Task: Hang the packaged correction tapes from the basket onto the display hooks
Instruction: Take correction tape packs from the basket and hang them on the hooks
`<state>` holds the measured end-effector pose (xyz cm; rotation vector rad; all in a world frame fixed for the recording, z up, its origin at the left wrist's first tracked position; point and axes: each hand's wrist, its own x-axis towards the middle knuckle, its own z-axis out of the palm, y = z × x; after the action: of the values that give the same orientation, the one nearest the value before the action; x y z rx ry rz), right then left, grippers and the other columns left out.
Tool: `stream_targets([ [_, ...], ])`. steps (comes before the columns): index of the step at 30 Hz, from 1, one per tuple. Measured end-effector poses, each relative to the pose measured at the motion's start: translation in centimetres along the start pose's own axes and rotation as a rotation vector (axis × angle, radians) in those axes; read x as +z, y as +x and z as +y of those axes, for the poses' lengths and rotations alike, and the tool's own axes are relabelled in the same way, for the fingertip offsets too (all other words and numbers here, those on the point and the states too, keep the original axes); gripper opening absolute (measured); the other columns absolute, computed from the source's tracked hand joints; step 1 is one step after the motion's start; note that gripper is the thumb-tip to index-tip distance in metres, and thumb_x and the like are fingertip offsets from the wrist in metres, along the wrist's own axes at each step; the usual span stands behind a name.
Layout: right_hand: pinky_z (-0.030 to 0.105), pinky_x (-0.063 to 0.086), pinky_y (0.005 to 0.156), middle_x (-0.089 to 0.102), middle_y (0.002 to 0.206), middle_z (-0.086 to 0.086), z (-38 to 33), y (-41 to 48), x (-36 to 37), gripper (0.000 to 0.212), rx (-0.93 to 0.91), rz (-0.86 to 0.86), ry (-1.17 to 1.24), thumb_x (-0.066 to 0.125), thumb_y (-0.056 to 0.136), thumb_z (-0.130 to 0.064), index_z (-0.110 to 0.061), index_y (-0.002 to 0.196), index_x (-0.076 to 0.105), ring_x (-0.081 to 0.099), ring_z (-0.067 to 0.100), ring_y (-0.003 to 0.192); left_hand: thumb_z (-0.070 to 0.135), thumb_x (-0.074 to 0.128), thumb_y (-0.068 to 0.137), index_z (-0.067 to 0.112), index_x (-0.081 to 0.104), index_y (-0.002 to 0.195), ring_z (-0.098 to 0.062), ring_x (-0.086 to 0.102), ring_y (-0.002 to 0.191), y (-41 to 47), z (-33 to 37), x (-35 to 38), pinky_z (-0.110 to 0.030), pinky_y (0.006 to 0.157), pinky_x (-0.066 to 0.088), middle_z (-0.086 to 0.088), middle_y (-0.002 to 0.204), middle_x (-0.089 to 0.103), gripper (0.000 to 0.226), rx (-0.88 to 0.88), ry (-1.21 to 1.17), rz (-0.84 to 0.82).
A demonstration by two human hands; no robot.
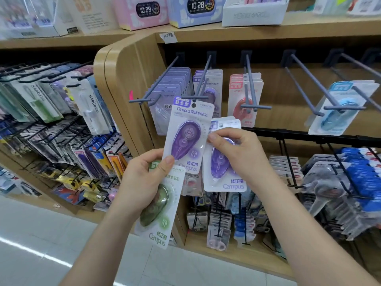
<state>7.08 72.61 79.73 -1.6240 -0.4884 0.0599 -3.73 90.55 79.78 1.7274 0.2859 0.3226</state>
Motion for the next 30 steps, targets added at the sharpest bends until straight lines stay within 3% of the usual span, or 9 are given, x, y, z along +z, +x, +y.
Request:
stream_targets([
  [2,0.022,0.053,0.080,0.075,0.083,-0.013,0.1,-0.2,0.0,0.013,0.031,0.007,0.009,0.069,0.091,-0.022,-0.026,0.080,0.075,0.067,0.003,0.083,0.030,0.063,0.085,0.019,0.073,0.100,-0.017,0.071,0.073,-0.1,0.1,0.2,-0.032,0.064,0.057,-0.004,0.089,0.077,0.021,-0.004,-0.010,-0.006],
  [6,0.028,0.054,0.081,0.076,0.086,-0.009,-0.1,-0.6,0.1,0.012,0.080,-0.023,0.001,0.069,0.091,-0.026,-0.024,0.082,0.076,0.068,0.008,0.086,0.026,0.061,0.090,0.018,0.073,0.100,-0.017,0.072,0.069,-0.3,0.7,0.8,-0.028,0.058,0.055,-0.003,0.085,0.077,0.018,-0.016,-0.047,0.002],
  [11,0.040,0.053,0.086,0.075,0.090,0.002,0.1,-0.9,0.1,0.015,0.151,-0.117,-0.066,0.072,0.089,-0.031,-0.018,0.085,0.078,0.069,0.018,0.088,0.031,0.060,0.093,0.020,0.073,0.100,-0.028,0.070,0.063,-0.1,1.1,1.3,-0.036,0.059,0.055,-0.003,0.081,0.077,0.018,-0.019,0.007,0.022],
  [14,0.039,0.052,0.083,0.074,0.092,0.009,0.8,-1.0,0.1,0.016,0.191,-0.117,-0.069,0.072,0.089,-0.029,-0.014,0.086,0.077,0.064,0.012,0.081,0.031,0.059,0.096,0.017,0.074,0.100,-0.009,0.055,0.040,1.0,1.4,2.2,-0.021,0.039,0.043,-0.003,0.071,0.074,0.021,-0.033,-0.001,0.032],
  [16,0.040,0.054,0.080,0.074,0.088,0.013,1.1,-0.8,0.0,0.015,0.225,-0.098,-0.018,0.072,0.090,-0.025,-0.011,0.085,0.077,0.064,0.015,0.078,0.029,0.059,0.097,0.015,0.074,0.098,-0.003,0.049,0.036,2.2,1.5,3.0,-0.016,0.037,0.037,0.000,0.064,0.072,0.021,-0.040,-0.023,0.047],
  [19,0.027,0.055,0.069,0.074,0.076,0.002,1.3,-0.2,0.1,0.014,0.306,-0.024,0.113,0.071,0.090,-0.019,-0.012,0.080,0.076,0.068,0.011,0.069,0.031,0.059,0.098,0.018,0.075,0.092,-0.006,0.044,0.036,3.7,1.6,4.0,-0.019,0.036,0.035,-0.002,0.063,0.067,0.021,-0.062,-0.029,0.044],
  [22,0.017,0.051,0.056,0.071,0.067,-0.007,1.6,0.9,0.6,0.016,0.347,0.096,0.156,0.070,0.092,-0.018,-0.017,0.076,0.074,0.066,0.004,0.060,0.031,0.059,0.098,0.019,0.073,0.103,-0.006,0.044,0.038,4.2,1.0,4.0,-0.021,0.037,0.036,-0.003,0.072,0.067,0.019,-0.077,-0.011,0.052],
  [26,0.027,0.052,0.068,0.068,0.076,0.001,1.9,3.7,1.4,0.020,0.353,0.238,0.126,0.068,0.093,-0.023,-0.020,0.073,0.071,0.063,0.014,0.071,0.031,0.060,0.097,0.028,0.068,0.111,-0.008,0.042,0.042,2.9,-0.3,3.0,-0.022,0.038,0.037,0.004,0.078,0.064,0.016,-0.089,0.056,0.092],
  [30,0.024,0.041,0.059,0.055,0.062,-0.004,2.6,5.2,1.5,0.023,0.330,0.282,-0.061,0.064,0.095,-0.030,-0.015,0.080,0.072,0.052,0.017,0.066,0.026,0.057,0.099,0.030,0.072,0.100,-0.015,0.046,0.050,1.7,-0.9,2.5,-0.026,0.046,0.043,-0.001,0.073,0.063,0.016,-0.107,0.064,0.072],
])
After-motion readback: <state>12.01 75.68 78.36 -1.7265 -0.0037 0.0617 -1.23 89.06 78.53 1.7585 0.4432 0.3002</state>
